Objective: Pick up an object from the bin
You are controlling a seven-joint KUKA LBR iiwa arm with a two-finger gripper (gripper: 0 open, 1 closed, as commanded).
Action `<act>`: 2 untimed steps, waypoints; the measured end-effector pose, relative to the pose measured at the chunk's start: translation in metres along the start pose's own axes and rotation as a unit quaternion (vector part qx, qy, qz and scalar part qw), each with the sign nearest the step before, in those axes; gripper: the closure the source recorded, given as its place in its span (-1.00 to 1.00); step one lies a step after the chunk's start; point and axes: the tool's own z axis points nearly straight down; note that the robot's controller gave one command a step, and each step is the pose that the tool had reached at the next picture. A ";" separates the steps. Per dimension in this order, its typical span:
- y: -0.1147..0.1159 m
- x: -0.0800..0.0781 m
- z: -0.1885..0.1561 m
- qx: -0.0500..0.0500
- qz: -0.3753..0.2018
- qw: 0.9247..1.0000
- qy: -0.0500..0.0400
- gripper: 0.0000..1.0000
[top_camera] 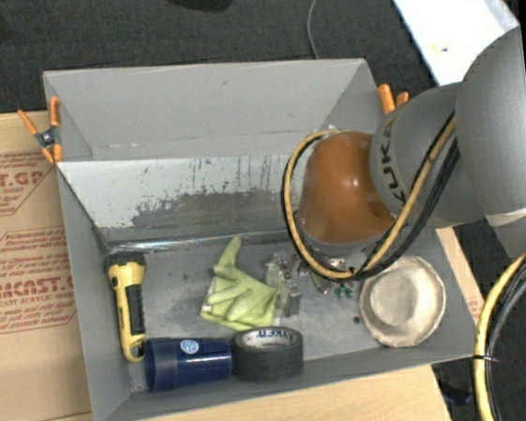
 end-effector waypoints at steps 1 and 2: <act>0.012 0.005 -0.022 -0.002 0.012 1.000 0.002 1.00; 0.019 0.004 -0.012 -0.001 0.095 0.996 0.001 1.00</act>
Offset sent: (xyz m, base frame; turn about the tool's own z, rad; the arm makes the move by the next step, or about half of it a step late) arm -0.0071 0.0211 -0.0012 0.2599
